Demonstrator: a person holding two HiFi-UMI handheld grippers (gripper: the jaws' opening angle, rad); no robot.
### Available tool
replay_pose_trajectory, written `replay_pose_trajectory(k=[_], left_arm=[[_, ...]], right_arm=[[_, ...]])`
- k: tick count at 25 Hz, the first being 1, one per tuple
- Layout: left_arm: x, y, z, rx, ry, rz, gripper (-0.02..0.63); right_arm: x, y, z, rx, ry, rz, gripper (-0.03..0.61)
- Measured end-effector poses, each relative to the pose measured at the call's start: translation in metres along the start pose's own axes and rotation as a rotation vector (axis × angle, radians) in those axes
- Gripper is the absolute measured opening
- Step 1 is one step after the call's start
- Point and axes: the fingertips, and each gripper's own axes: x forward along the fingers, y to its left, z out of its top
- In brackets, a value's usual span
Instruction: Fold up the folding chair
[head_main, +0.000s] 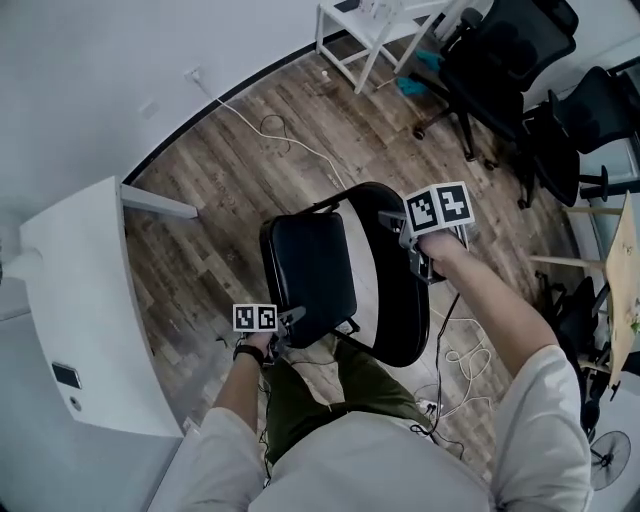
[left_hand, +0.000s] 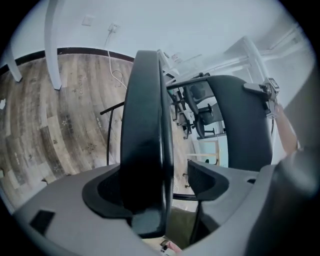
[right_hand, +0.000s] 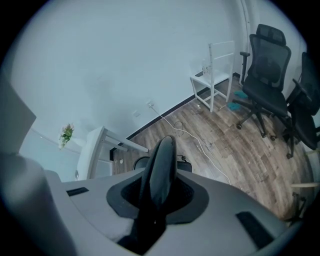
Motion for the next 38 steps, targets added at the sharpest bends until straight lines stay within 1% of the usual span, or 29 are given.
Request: replay_pose_trajectory(k=[6,13,15,18,21,24,26,30,38], left_arm=[[0.021,-0.065,0.000,0.038,0.018,0.030,0.368],[0.060,-0.148,-0.003,0.097,0.050,0.008,0.370],[0.073,-0.172,-0.003,0.138,0.070,-0.008,0.370],[0.097,-0.207,-0.008,0.225,0.124,-0.040,0.370],[0.116,-0.231,-0.014,0.294,0.176,-0.062,0.370],[0.131,-0.247,-0.016,0.366,0.220,-0.071,0.370],[0.138,-0.253,-0.017,0.397,0.240,-0.074,0.370],[0.149,-0.260,-0.019,0.432,0.270,-0.083,0.370],[0.160,-0.259,-0.019,0.491,0.339,-0.078,0.371]], right_arm=[[-0.019,-0.006,0.003,-0.009,0.000,-0.027,0.087],[-0.043,-0.018,0.002,-0.009,0.008,-0.056,0.089],[-0.048,-0.019,0.003,-0.001,0.009,-0.061,0.092],[-0.053,-0.020,0.004,0.009,0.008,-0.069,0.100],[-0.058,-0.025,0.003,0.012,0.011,-0.078,0.101],[-0.063,-0.032,0.003,0.020,0.012,-0.081,0.104],[-0.064,-0.034,0.003,0.024,0.012,-0.082,0.106],[-0.065,-0.038,0.003,0.030,0.014,-0.078,0.109],[-0.065,-0.039,0.002,0.050,0.018,-0.064,0.115]])
